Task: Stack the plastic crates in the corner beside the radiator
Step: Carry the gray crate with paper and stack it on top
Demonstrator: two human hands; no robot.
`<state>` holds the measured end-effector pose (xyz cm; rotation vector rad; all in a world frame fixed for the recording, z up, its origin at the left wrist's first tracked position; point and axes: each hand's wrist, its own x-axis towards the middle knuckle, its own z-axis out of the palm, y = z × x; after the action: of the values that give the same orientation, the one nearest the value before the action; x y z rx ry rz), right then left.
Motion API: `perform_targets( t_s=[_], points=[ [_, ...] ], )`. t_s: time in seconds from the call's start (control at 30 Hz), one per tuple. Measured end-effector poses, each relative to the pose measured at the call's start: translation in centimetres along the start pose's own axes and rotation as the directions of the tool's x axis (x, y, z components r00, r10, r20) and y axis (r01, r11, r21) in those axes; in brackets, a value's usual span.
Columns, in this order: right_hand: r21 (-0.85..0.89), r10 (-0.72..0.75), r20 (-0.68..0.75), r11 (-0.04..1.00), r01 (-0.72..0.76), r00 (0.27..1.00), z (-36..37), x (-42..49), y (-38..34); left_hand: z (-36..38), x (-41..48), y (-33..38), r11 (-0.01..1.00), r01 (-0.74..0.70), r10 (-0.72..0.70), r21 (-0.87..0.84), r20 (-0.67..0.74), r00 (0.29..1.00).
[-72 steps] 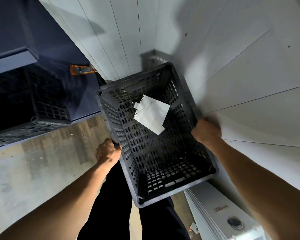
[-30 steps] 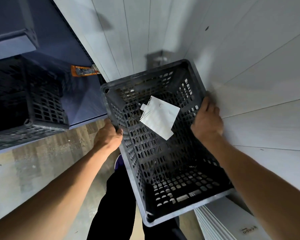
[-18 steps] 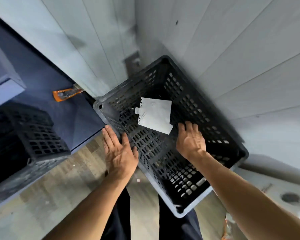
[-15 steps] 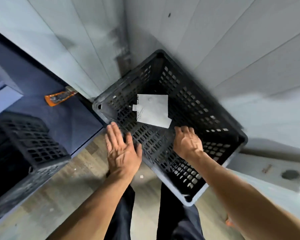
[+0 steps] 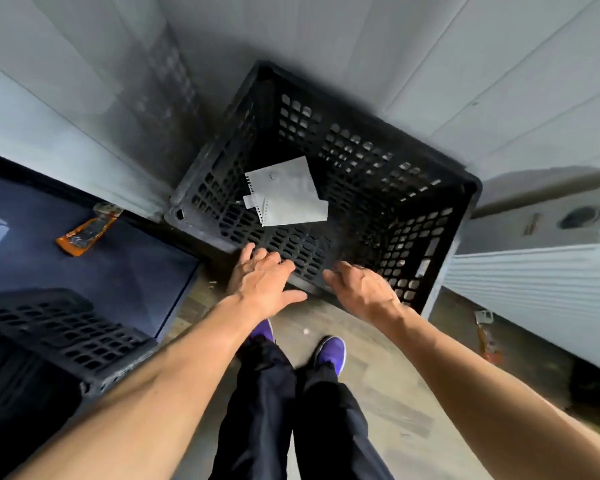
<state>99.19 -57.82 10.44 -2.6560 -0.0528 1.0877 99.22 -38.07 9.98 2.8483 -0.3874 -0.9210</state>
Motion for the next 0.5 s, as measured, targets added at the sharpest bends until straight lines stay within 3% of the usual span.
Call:
perform_targets(
  t_s=[0.07,0.17,0.27,0.37,0.5],
  points=[
    [0.125,-0.08,0.074,0.99,0.07,0.994,1.0,-0.9,0.8,-0.1,0.9,0.0,0.999,-0.016,0.016,0.028,0.033,0.999],
    [0.109,-0.156,0.078,0.983,0.148,0.985,2.6,-1.5,2.2,-0.3,2.2,0.2,0.997,-0.037,0.032,0.072,0.068,0.997],
    [0.006,-0.169,-0.021,0.986,0.17,0.985,4.1,-1.6,3.7,-0.4,2.6,0.5,0.98,-0.107,0.096,0.165,0.076,0.993],
    [-0.041,-0.107,-0.15,0.994,0.102,0.983,4.8,-1.7,4.5,-0.5,2.5,0.3,0.955,-0.165,0.163,0.246,0.031,0.986],
    [-0.095,-0.101,-0.202,0.992,0.083,0.974,5.5,-1.6,4.6,-0.2,2.4,0.1,0.942,-0.187,0.192,0.278,0.01,0.981]
  ],
)
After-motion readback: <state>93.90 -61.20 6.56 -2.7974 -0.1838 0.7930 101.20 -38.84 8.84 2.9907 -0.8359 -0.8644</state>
